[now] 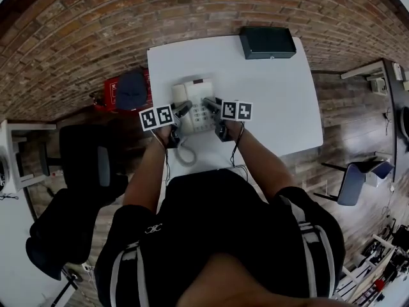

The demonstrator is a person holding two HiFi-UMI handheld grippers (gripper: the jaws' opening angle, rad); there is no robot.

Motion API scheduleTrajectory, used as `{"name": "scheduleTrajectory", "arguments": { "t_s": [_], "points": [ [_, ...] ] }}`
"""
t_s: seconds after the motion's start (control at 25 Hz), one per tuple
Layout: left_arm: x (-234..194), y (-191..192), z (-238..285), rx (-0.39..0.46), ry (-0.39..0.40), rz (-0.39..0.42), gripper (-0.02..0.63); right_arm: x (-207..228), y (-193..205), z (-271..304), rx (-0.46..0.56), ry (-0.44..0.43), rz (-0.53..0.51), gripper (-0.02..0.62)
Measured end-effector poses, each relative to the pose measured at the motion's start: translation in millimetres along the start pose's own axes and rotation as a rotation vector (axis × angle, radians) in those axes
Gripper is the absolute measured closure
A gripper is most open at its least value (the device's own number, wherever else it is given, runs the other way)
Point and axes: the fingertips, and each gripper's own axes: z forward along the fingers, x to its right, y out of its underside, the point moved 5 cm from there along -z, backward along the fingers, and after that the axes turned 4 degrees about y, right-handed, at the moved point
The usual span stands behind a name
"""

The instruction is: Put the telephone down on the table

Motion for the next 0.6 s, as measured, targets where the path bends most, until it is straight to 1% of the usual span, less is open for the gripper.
{"name": "scheduleTrajectory", "arguments": {
  "t_s": [0.08,0.16,0.2,0.28,0.32,0.36,0.4,0.48,0.52,0.56,0.6],
  "points": [
    [1,-1,-1,0.028,-0.019,0.021,0.275,0,-1,0,0.012,-0.008,0.009,0.379],
    [5,-2,-8,0.069,-0.091,0.088,0.275,0,-2,-9,0.065,0.018,-0.02,0.379],
    [10,-4,-15,0.102,-0.142,0.135,0.275,-1,-5,-17,0.113,0.05,-0.057,0.379],
    [23,-11,-33,0.199,-0.228,0.225,0.275,-5,-13,-35,0.217,0.111,-0.142,0.38],
    [30,-15,-43,0.252,-0.254,0.261,0.275,-9,-17,-44,0.263,0.125,-0.179,0.38],
    [38,-18,-53,0.297,-0.27,0.295,0.275,-15,-21,-52,0.304,0.126,-0.211,0.396],
    [47,-20,-63,0.333,-0.282,0.333,0.299,-21,-24,-60,0.342,0.12,-0.241,0.446],
    [68,-23,-83,0.397,-0.304,0.417,0.413,-38,-32,-78,0.416,0.103,-0.299,0.543],
    [79,-25,-92,0.431,-0.317,0.456,0.465,-47,-37,-87,0.453,0.096,-0.326,0.574],
    [90,-28,-102,0.467,-0.329,0.489,0.51,-58,-43,-97,0.491,0.09,-0.353,0.585],
    [100,-31,-111,0.502,-0.341,0.513,0.531,-70,-49,-107,0.529,0.087,-0.385,0.595]
  ]
}}
